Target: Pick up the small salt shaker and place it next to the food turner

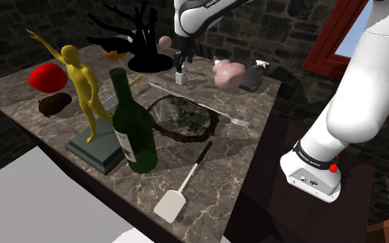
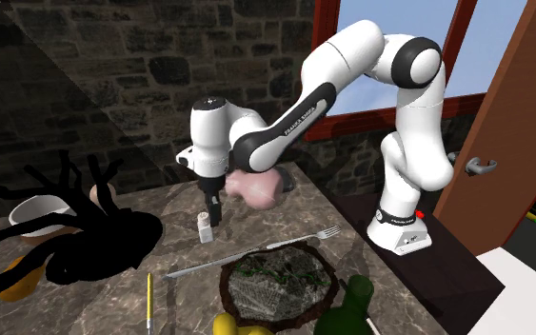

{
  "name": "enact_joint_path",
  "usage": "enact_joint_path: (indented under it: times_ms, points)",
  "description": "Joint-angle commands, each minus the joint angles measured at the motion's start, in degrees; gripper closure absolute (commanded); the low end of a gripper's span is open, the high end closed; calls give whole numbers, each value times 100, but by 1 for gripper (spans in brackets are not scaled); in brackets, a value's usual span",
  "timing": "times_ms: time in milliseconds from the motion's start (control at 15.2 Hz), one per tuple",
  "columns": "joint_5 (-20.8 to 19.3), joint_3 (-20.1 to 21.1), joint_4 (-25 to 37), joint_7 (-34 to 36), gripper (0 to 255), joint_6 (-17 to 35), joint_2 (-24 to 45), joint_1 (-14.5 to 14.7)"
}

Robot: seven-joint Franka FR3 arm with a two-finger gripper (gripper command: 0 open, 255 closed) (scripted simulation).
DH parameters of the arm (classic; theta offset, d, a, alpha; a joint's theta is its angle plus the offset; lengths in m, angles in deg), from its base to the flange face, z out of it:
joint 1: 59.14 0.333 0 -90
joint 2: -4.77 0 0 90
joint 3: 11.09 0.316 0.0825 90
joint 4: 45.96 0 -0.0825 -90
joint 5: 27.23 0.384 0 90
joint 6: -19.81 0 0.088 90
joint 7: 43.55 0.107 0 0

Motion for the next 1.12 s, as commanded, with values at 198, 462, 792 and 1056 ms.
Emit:
enact_joint_path:
  times_ms: [198, 462, 792, 1056]
  points:
    - [-79, -25, 41, 34, 0, 307, 335, 4]
    - [-107, -40, 7, 52, 0, 465, 459, 1]
    - [-107, -40, 8, 52, 0, 465, 460, 1]
    - [-107, -40, 9, 52, 255, 463, 460, 1]
